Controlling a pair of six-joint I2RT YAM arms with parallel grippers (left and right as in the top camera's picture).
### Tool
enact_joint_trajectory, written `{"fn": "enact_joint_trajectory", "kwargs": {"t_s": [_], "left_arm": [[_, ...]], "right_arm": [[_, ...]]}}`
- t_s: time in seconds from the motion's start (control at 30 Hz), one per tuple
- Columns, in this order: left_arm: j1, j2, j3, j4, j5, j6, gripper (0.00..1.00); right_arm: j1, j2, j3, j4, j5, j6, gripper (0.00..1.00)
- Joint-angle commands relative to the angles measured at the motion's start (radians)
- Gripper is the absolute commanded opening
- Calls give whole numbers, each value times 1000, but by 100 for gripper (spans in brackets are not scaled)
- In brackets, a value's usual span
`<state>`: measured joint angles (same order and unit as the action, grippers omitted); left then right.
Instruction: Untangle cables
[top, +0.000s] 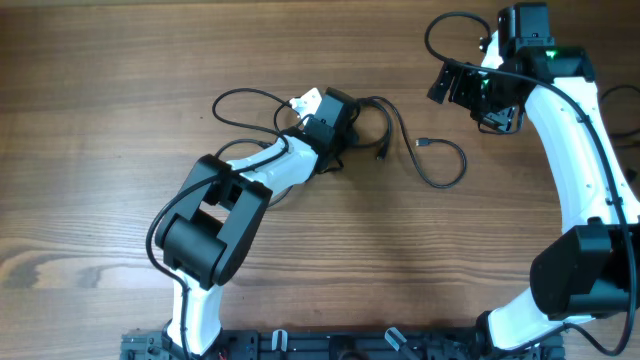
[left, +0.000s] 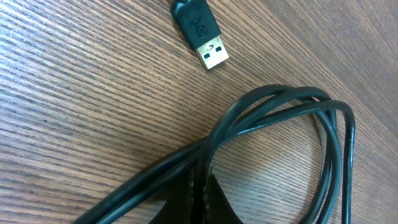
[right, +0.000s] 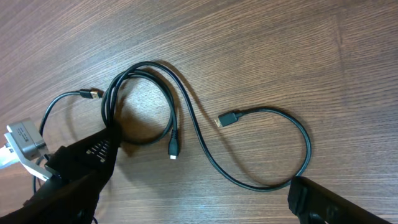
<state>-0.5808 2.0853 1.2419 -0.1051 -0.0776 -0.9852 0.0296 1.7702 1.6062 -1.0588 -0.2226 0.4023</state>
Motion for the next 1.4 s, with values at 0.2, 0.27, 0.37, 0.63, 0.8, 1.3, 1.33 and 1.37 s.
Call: {"fn": "enact_joint_trajectory", "kwargs": {"t_s": [0.2, 0.27, 0.37, 0.63, 0.8, 1.3, 1.33, 1.37], "left_arm": [[4, -261, -30, -272, 286, 365, 4], [5, -341, -30, -341, 475, 521, 4], [16, -402, -30, -437, 554, 589, 4], [175, -406, -30, -404, 790, 515, 4], [230, -406, -30, -322, 978, 498, 4], [293, -511, -30, 123, 1301, 153, 4], [312, -546, -30, 157, 1300, 112, 4], [335, -580, -30, 186, 1301, 74, 4]], "right_arm": [[2, 22, 19, -20, -181, -135, 100], [14, 22, 19, -20, -291, -227, 99], [46, 22, 19, -27, -306, -256, 99], [143, 23, -15, -42, -169, -268, 93], [144, 23, -125, 14, -178, -265, 76], [144, 24, -230, 170, -37, -36, 23], [144, 24, -240, 185, -35, -9, 23], [144, 24, -248, 195, -36, -5, 22]]}}
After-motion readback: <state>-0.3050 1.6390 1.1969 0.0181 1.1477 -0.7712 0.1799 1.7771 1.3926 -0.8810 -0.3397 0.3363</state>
